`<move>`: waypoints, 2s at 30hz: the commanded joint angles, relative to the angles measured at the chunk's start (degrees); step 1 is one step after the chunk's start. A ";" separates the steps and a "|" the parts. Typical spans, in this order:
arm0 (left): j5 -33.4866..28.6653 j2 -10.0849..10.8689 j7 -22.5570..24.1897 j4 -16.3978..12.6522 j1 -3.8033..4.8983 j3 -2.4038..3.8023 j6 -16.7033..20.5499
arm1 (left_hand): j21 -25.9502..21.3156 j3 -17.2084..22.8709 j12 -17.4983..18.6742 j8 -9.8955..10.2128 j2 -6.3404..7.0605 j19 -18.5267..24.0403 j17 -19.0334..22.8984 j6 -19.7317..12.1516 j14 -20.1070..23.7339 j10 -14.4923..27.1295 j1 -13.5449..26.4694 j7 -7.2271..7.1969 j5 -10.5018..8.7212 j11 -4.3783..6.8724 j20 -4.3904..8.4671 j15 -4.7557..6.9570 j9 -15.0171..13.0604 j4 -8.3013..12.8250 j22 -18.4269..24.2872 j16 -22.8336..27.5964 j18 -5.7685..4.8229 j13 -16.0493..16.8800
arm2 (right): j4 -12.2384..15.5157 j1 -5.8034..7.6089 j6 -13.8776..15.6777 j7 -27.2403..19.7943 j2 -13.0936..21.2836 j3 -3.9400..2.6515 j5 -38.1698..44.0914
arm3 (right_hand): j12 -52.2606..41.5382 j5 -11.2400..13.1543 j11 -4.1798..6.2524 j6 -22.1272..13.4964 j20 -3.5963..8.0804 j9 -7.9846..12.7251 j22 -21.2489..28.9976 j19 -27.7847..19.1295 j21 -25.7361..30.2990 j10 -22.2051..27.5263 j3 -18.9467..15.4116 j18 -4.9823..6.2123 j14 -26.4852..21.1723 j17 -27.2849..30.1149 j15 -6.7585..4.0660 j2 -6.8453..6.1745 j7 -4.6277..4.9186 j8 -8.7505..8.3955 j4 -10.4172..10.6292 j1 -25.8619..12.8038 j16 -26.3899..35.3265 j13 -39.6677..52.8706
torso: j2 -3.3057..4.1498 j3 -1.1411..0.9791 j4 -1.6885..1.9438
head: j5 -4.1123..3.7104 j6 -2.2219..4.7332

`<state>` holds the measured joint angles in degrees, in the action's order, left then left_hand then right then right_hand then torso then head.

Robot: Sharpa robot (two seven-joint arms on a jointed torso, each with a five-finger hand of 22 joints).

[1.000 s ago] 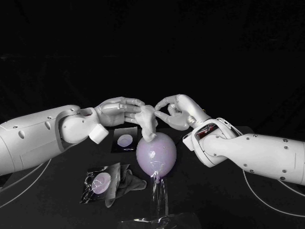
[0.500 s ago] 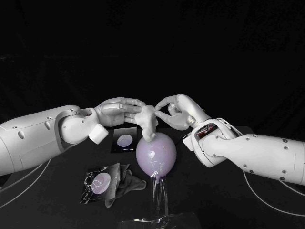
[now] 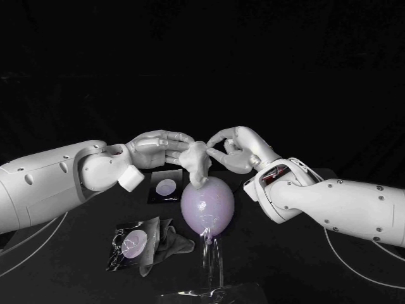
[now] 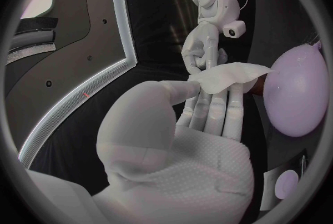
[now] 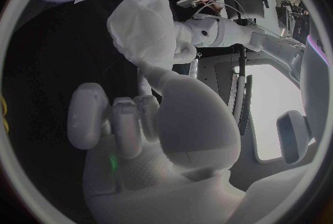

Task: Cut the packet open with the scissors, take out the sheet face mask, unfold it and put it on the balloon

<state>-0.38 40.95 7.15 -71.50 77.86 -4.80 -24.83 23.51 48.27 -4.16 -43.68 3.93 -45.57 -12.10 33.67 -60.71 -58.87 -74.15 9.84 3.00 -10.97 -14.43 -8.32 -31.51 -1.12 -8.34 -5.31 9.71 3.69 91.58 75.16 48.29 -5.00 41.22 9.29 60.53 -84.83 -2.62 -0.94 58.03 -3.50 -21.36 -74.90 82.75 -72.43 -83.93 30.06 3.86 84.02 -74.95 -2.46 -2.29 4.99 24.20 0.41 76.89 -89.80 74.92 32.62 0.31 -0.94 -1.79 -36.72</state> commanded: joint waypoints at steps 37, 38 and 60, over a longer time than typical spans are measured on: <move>11.51 -0.53 -0.88 -0.27 0.02 -0.11 8.37 | -3.66 -13.72 -0.49 5.90 9.36 -3.32 -1.56 1.94 -1.21 -0.49 3.57 4.01 -0.28 0.38 -0.66 0.44 8.65 -5.24 3.39 -0.93 0.90 0.23 | 0.23 0.54 -4.94 6.07 -0.39 -0.18 3.78 | -0.72 -0.17 0.45 -0.02 0.19 -3.49 -10.63 0.52 -0.69 -3.19 0.93 -0.49 5.98 -15.05 -0.48 -0.19 -0.20 0.90 -0.63 -0.23 -0.20 11.37 | 0.03 0.04 0.05 | -0.25 -0.99; 12.36 -0.52 -0.73 -0.36 0.02 -0.11 9.00 | -4.08 -15.37 -0.64 6.32 10.14 -3.51 -1.65 2.83 -1.12 -0.75 4.10 3.81 -0.14 0.56 -0.70 0.52 9.21 -5.88 3.68 -0.93 0.89 0.26 | 0.20 0.55 -5.08 6.22 -0.42 -0.18 3.90 | -0.72 -0.17 0.45 -0.02 0.19 -3.49 -10.63 0.52 -0.69 -3.19 0.93 -0.49 5.98 -15.05 -0.48 -0.19 -0.20 0.90 -0.63 -0.23 -0.20 11.37 | 0.03 0.04 0.04 | -0.22 -1.01; 19.39 -0.68 0.17 -1.01 0.02 -0.11 16.55 | -7.08 -20.42 -2.49 11.20 5.73 -7.70 -4.09 11.96 -2.97 -4.54 -5.34 1.94 -0.12 2.33 0.29 2.06 14.82 -7.42 4.45 -3.01 0.93 0.38 | -0.07 0.62 -6.31 7.16 -0.83 -0.18 4.54 | -0.93 -0.17 0.48 -0.03 0.22 -3.61 -10.65 0.55 -0.77 -3.34 1.12 -0.51 5.98 -15.05 -0.51 -0.37 -0.23 1.14 -0.84 -0.35 -0.20 11.55 | 0.01 0.01 0.01 | -0.14 -1.28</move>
<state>18.20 40.44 5.98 -72.38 77.83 -4.96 -9.65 16.76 28.05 -6.45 -32.81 9.12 -53.06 -16.18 45.66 -63.55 -63.25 -79.26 11.47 3.00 -8.51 -14.12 -6.31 -16.71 -8.45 -3.89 -8.06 10.26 4.11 91.52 75.74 43.01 1.91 40.47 9.16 64.07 -85.59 -2.63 -0.72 57.67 -3.39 -22.50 -74.95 82.86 -72.87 -83.92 30.85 3.84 84.00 -74.93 -2.44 -2.82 4.72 25.09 -0.40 76.36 -89.80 74.92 32.63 0.34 -0.91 -1.98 -37.95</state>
